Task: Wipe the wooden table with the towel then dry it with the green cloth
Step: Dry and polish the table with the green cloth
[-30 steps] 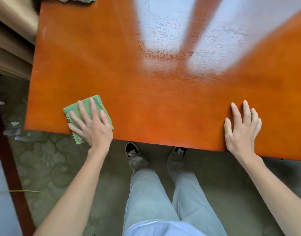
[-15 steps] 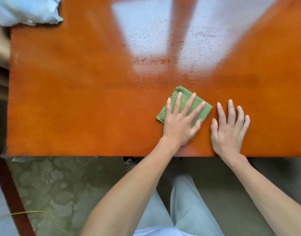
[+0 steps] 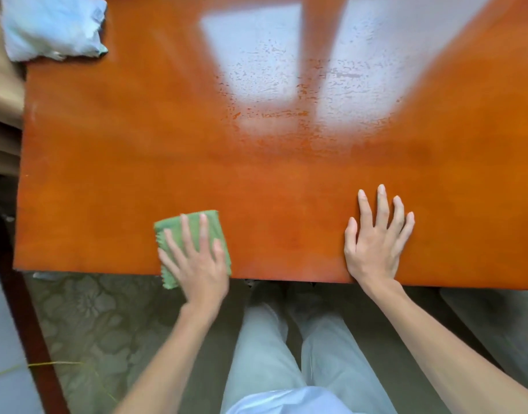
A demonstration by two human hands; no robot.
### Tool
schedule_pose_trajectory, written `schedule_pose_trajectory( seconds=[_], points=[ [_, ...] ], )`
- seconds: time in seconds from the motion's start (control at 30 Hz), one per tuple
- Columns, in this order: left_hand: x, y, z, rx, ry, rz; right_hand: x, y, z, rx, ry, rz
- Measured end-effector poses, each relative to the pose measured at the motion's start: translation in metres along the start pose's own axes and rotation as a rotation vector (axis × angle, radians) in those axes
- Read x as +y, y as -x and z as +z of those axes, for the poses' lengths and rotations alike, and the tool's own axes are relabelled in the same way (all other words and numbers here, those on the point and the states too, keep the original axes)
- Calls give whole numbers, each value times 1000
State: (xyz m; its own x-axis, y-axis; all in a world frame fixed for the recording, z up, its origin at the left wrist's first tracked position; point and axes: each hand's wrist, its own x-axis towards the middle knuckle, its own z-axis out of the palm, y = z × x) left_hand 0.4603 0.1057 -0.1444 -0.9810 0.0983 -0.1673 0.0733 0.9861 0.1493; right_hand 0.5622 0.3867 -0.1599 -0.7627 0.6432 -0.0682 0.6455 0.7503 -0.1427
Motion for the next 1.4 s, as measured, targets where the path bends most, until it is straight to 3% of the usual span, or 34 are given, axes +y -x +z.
schedule_pose_trajectory(
  seconds=[0.17, 0.27, 0.37, 0.43, 0.6, 0.7, 0.8, 0.9, 1.0, 1.13, 1.23, 1.3, 1.4],
  points=[
    [107, 70, 35, -60, -14, 438, 1, 0, 2, 19, 1, -9],
    [155, 54, 38, -121, -8, 617, 4, 0, 3, 38, -29, -19],
    [161, 5, 30, -114, 5, 763, 4, -1, 2, 51, -39, -10],
    [144, -29, 20, -92, 14, 734, 4, 0, 3, 53, -38, 0],
    [50, -89, -4, -53, -26, 349, 3, -1, 4, 46, -25, 3],
    [-1, -73, -13, -39, -39, 162, 2, -1, 1, 34, -29, 0],
    [4, -17, -7, -50, -34, 59, 0, -2, -7, 18, -116, 5],
    [63, 48, 11, -76, -27, 138, 11, -3, -20, -26, -349, -18],
    [154, 106, 35, -134, -37, 371, 46, -3, -36, -38, -511, -70],
    [269, 129, 57, -199, -34, 656, 127, -19, -54, -1, -389, -11],
    [310, 92, 61, -202, -19, 808, 186, -35, -58, -9, -257, 115],
    [311, 49, 57, -155, -19, 806, 213, -44, -56, -21, -197, 151],
    [278, -26, 44, -80, -35, 568, 231, -50, -51, -13, -145, 112]
  ],
)
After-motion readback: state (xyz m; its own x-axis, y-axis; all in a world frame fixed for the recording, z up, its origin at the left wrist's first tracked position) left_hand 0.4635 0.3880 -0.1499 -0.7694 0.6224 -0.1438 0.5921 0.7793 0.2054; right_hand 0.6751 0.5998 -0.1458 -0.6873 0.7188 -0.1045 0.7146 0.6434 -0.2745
